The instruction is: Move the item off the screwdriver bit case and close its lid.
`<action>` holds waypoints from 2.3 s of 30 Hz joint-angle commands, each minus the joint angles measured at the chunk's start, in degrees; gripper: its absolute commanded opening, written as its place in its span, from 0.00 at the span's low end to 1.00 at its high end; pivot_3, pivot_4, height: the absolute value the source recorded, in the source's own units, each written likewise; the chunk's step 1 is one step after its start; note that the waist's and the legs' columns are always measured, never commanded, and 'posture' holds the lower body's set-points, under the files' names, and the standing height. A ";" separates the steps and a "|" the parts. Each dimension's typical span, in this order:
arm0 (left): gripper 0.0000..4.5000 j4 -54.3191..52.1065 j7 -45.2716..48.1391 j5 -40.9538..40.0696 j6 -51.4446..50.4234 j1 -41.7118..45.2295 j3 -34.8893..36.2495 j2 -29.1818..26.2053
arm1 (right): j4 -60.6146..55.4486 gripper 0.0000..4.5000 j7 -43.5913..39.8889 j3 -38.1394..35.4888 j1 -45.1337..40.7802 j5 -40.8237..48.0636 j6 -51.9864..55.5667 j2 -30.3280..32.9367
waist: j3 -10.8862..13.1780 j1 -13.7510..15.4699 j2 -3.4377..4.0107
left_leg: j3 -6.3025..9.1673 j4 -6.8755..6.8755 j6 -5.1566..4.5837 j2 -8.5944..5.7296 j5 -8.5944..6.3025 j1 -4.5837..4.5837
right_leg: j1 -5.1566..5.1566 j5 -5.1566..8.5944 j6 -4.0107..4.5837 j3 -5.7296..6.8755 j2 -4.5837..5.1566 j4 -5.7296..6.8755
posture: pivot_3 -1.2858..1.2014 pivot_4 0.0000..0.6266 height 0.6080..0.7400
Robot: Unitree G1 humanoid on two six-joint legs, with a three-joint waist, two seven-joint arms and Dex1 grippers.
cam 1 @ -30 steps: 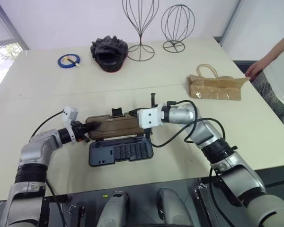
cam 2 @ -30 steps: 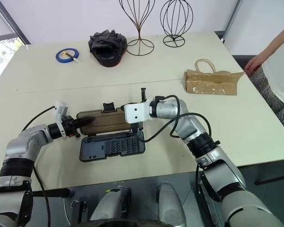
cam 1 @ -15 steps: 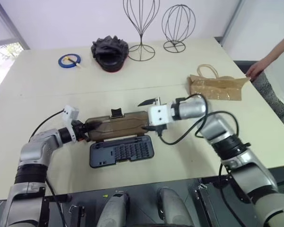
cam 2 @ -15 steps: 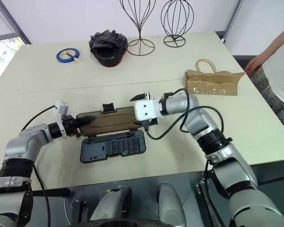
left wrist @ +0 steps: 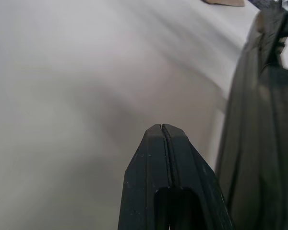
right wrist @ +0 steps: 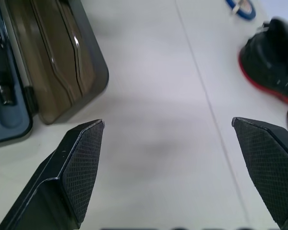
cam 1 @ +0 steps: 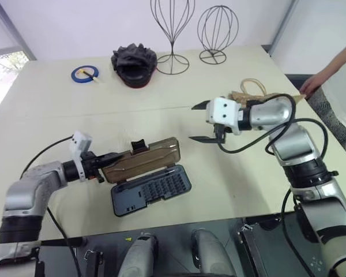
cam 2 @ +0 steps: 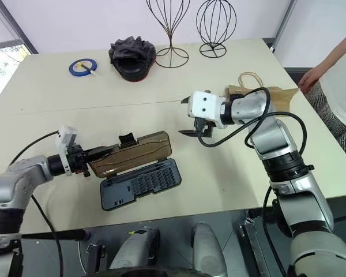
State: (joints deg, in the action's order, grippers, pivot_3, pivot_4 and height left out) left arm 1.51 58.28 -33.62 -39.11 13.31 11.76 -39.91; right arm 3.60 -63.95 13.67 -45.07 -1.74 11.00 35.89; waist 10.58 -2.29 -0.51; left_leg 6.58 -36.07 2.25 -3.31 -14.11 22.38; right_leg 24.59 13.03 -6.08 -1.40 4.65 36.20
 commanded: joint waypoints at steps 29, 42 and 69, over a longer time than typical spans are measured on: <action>0.00 -25.71 -1.97 -17.12 -11.73 -14.95 7.97 -7.83 | -3.84 0.99 6.54 -6.73 -0.36 8.25 21.65 -1.08 | 0.06 0.26 -0.03 | -0.02 0.00 -0.01 0.03 0.00 0.01 | -0.03 0.07 0.12 -0.02 0.00 -0.06 | 0.52 0.24 1.00; 0.00 -6.89 5.73 -6.86 -4.68 9.07 -8.14 -5.59 | -32.73 0.09 14.84 -18.09 6.15 43.46 81.50 -5.22 | 0.04 1.68 -0.06 | 0.00 -0.03 -0.02 0.00 -0.01 0.05 | -0.06 0.02 0.04 0.07 -0.01 -0.11 | 0.52 0.24 1.00; 0.00 -2.36 9.63 4.76 2.13 12.71 -18.20 -1.62 | -27.38 0.03 101.25 9.46 31.83 114.74 46.03 -7.79 | 0.08 1.22 -0.16 | 0.00 -0.04 -0.05 0.05 -0.01 0.05 | -0.05 0.03 0.00 0.00 -0.03 -0.12 | 0.52 0.24 1.00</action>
State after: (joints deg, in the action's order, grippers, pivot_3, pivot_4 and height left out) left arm -0.25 68.43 -29.53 -38.52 26.28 -8.04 -41.47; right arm -22.77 35.22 22.50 -13.87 111.16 59.84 29.15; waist 10.66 -1.06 -0.67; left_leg 6.57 -36.11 2.19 -3.25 -14.12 22.43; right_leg 24.54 13.06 -6.08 -1.41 4.62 36.08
